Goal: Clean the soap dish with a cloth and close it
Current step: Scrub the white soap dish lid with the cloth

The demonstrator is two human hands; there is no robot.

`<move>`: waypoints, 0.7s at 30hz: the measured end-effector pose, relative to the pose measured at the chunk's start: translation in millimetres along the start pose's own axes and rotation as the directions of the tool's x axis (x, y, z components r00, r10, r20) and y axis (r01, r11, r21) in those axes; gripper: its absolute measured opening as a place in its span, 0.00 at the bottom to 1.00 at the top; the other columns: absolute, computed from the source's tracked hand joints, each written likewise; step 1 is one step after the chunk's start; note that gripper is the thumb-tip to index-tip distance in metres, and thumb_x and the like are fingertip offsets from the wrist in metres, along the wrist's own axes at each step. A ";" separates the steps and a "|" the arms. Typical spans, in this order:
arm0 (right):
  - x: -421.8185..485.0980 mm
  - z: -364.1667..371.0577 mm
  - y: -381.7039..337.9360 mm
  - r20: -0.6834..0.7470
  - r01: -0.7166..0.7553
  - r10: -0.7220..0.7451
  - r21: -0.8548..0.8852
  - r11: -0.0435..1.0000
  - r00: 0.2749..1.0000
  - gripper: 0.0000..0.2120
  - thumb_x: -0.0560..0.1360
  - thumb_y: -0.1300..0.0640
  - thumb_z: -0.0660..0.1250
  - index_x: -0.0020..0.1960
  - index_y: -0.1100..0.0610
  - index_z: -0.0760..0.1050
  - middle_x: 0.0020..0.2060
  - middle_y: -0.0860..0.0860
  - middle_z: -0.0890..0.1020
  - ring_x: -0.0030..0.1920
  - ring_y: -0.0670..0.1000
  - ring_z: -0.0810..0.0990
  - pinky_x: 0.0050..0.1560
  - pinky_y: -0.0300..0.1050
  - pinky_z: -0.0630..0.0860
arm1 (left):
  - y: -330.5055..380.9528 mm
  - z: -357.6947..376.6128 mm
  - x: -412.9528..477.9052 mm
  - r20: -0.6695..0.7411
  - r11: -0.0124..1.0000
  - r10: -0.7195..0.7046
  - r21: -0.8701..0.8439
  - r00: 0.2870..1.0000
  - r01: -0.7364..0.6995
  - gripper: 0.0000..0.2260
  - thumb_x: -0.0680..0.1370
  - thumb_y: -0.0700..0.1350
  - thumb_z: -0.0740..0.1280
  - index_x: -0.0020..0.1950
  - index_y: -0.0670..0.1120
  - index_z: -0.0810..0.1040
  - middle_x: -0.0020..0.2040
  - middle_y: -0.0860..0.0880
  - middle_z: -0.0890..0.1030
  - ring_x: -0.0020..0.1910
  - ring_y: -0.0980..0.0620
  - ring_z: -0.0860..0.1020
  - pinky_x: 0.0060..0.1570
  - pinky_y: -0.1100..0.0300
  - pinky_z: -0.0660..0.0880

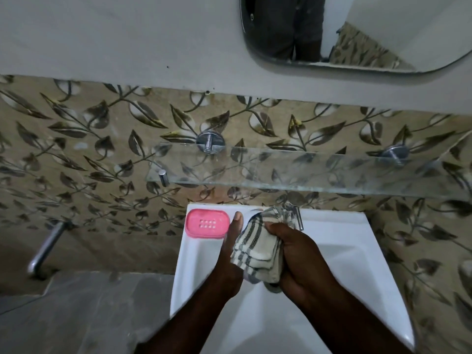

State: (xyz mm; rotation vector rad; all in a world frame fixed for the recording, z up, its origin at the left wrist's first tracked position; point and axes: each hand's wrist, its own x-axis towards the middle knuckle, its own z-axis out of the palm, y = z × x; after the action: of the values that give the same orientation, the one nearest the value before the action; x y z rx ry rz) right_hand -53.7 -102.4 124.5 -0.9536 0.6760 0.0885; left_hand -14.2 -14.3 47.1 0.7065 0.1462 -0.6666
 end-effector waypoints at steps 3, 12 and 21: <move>-2.7 3.6 2.9 0.030 0.068 -0.066 -0.060 0.996 0.997 0.10 0.78 0.66 0.61 0.54 0.69 0.78 0.50 0.64 0.84 0.53 0.61 0.83 0.62 0.60 0.75 | -0.4 8.2 1.7 0.042 0.997 -0.029 -0.071 0.999 0.032 0.29 0.48 0.51 0.85 0.42 0.36 0.86 0.42 0.38 0.85 0.39 0.44 0.85 0.32 0.56 0.81; -7.0 9.0 -21.6 0.082 0.012 -0.008 -0.048 0.999 0.997 0.13 0.67 0.63 0.67 0.51 0.65 0.76 0.49 0.68 0.78 0.55 0.66 0.80 0.62 0.61 0.74 | 5.9 7.7 1.9 -0.042 0.976 0.067 0.208 0.997 -0.057 0.27 0.68 0.64 0.70 0.52 0.42 0.82 0.47 0.43 0.85 0.48 0.47 0.83 0.50 0.56 0.77; -18.1 -11.4 -4.0 0.118 0.104 -0.084 -0.176 0.979 0.989 0.11 0.78 0.62 0.64 0.55 0.68 0.78 0.48 0.67 0.83 0.49 0.64 0.84 0.51 0.59 0.81 | -0.4 3.0 -8.2 -0.045 0.991 0.084 0.109 0.995 -0.079 0.36 0.64 0.63 0.75 0.64 0.41 0.78 0.62 0.35 0.78 0.63 0.37 0.77 0.64 0.45 0.71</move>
State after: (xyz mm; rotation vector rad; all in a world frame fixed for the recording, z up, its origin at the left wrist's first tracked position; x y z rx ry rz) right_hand -72.3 -109.7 133.2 -1.1464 0.5261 0.1202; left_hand -21.1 -12.2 51.9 0.8281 0.1275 -0.5823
